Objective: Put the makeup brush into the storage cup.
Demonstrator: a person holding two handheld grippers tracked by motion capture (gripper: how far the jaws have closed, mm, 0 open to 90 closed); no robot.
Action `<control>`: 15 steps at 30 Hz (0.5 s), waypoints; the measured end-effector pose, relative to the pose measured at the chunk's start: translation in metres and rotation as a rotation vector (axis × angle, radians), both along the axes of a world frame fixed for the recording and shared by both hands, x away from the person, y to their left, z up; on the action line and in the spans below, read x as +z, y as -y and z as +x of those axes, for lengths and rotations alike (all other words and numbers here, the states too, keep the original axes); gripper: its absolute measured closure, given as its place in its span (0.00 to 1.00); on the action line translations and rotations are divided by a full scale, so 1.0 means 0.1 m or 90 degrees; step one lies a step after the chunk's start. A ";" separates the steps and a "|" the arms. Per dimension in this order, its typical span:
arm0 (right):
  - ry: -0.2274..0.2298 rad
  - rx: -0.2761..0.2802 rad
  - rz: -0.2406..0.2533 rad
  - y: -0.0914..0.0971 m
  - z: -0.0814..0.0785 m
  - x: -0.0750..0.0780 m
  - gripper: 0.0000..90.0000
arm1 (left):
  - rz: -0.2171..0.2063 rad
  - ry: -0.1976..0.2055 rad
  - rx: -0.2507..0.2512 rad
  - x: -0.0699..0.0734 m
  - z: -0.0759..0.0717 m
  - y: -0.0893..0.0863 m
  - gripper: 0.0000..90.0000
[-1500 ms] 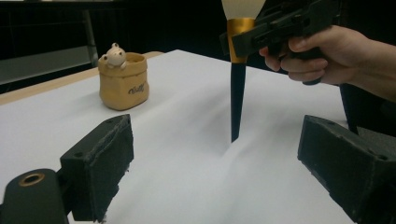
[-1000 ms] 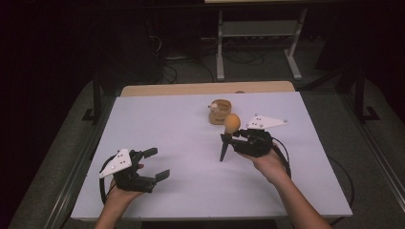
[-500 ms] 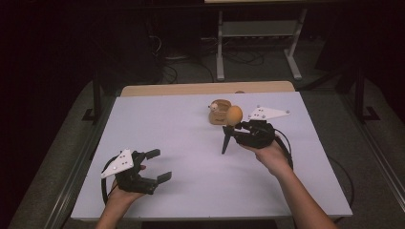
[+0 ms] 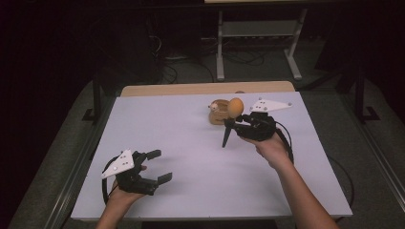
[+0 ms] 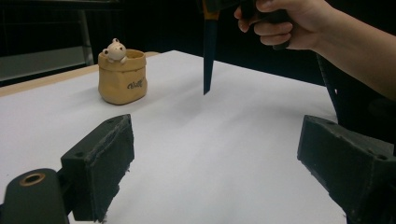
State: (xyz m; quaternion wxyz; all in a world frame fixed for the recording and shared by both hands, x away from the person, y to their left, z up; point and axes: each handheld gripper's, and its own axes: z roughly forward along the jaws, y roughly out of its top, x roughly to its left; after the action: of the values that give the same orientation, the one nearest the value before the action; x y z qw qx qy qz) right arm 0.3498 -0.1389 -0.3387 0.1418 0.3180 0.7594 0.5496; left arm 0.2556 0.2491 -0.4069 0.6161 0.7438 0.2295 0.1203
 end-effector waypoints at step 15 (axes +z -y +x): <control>0.011 -0.027 -0.012 -0.02 0.16 0.05 0.70 | -0.010 -0.002 0.000 0.00 0.00 0.00 0.11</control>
State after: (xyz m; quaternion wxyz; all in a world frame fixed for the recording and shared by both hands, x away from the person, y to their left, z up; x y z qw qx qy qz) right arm 0.3661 -0.1374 -0.3336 0.1628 0.3276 0.7563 0.5423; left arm 0.2556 0.2491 -0.4071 0.6218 0.7388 0.2315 0.1176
